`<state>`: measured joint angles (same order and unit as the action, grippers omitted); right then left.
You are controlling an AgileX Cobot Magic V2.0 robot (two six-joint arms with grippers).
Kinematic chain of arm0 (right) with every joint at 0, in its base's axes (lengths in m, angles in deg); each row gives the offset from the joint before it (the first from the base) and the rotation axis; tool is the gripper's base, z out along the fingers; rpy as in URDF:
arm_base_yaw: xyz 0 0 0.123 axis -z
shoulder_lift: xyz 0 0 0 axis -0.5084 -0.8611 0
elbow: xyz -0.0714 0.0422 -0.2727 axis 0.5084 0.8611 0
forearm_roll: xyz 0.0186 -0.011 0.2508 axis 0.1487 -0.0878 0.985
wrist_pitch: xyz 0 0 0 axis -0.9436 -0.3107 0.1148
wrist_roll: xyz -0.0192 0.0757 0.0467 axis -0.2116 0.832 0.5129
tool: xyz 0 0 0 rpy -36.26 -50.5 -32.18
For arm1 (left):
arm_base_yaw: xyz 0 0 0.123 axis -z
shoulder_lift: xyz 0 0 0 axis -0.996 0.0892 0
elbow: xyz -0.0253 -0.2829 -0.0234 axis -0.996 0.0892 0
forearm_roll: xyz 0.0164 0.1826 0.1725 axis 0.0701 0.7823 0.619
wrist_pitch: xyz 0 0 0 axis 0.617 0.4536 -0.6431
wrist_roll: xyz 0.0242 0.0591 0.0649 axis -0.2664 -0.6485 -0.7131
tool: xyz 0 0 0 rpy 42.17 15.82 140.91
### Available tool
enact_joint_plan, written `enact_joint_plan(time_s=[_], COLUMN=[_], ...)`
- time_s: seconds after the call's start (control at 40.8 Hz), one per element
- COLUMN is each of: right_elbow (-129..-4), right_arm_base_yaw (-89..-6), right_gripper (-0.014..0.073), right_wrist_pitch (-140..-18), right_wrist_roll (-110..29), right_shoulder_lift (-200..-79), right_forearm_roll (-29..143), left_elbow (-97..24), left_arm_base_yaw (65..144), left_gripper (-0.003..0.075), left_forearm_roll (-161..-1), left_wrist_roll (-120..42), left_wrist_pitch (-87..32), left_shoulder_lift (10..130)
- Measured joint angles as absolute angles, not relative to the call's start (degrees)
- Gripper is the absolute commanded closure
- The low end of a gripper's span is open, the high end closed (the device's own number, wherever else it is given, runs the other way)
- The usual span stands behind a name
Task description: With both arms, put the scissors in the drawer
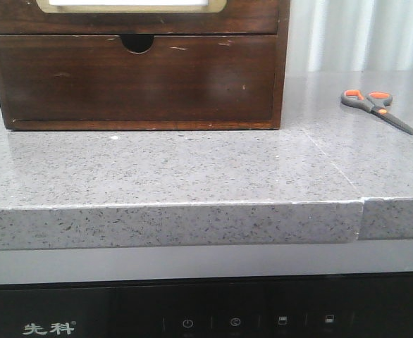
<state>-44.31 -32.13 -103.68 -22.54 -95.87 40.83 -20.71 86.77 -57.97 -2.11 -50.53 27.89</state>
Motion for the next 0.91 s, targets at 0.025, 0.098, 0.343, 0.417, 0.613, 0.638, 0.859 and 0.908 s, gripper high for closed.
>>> enact_joint_plan(time_s=[0.025,0.098,0.343,0.417,0.613,0.638,0.859,0.908], right_elbow=[-44.71,-44.98,-44.67,-43.82,-42.39,-42.39,-42.39,-42.39], right_arm_base_yaw=[-32.13,-32.13,-32.13,-32.13,-32.13,-32.13,-32.13,-32.13], right_gripper=[0.066,0.066,0.066,0.066,0.0556,0.0501,0.0044,0.002], right_wrist_pitch=[-104.53,-106.65,-108.65,-108.49,-108.49,-108.6,-109.03,-109.03], right_wrist_roll=[-22.54,-22.54,-22.54,-22.57,-22.57,-22.57,-22.57,-22.57], right_shoulder_lift=[-96.54,-98.73,-103.01,-103.43,-103.53,-103.53,-103.53,-103.53], right_forearm_roll=[40.83,40.83,40.71,40.71,40.71,40.71,40.71,40.71], left_elbow=[-20.99,-21.24,-21.11,-20.73,-19.67,-19.67,-19.67,-19.67], left_arm_base_yaw=[86.77,86.77,86.77,86.77,86.77,86.77,86.77,86.77], left_gripper=[0.0741,0.0741,0.0741,0.0741,0.068,0.0647,0.0129,0.01], left_forearm_roll=[-57.97,-58.06,-58.06,-58.18,-58.99,-59.28,-60.69,-61.14], left_wrist_roll=[-2.11,-2.11,-2.11,-2.11,-2.11,-2.11,-2.11,-2.11], left_wrist_pitch=[-51.16,-52.94,-56.35,-56.44,-56.56,-56.56,-56.56,-56.56], left_shoulder_lift=[28.95,31.41,35.5,36.26,36.82,36.82,36.82,36.82])
